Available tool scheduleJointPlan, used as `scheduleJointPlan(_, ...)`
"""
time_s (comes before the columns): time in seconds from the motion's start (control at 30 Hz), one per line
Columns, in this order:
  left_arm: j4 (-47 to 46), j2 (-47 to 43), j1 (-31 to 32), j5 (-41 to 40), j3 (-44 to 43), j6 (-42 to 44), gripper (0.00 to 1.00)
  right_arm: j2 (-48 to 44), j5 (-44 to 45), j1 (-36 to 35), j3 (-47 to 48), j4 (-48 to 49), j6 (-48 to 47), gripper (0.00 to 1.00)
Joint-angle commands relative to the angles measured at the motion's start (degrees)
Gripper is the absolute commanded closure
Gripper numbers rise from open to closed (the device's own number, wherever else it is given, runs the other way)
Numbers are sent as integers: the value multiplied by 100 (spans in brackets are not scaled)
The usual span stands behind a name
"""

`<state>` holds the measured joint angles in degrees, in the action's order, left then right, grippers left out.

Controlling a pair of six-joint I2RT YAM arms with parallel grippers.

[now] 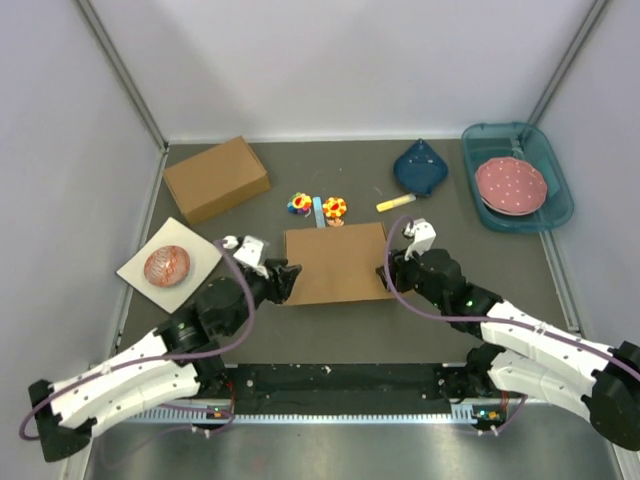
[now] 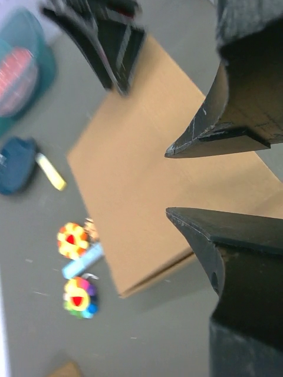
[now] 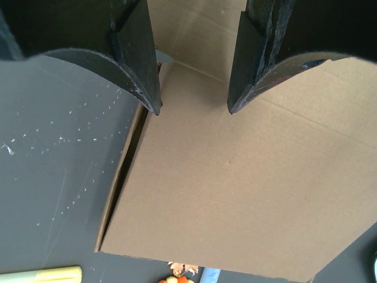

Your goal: Fold the paper box

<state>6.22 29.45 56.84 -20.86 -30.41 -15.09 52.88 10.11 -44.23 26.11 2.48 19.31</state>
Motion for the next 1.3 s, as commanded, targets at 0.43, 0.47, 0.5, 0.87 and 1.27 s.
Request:
scheduleJointPlan(0.43, -1694, 1361, 11, -1147, 1863, -1619, 48, 249, -132, -33, -739, -90, 776, 50)
scheduleJointPlan(0.47, -1651, 1396, 11, -1209, 1881, -1672, 50, 223, -167, -42, -739, -72, 811, 50)
scheduleJointPlan(0.5, -1641, 1440, 11, -1236, 1899, -1672, 50, 179, -167, -42, -739, -64, 829, 50)
scheduleJointPlan(0.87, -1993, 799, -155, -2186, 1232, -943, 43, -491, 185, -33, 499, -239, 539, 48)
scheduleJointPlan(1.27, -1904, 2714, -314, -305, 1502, -2234, 59, 942, -738, -33, -457, 578, 1328, 69)
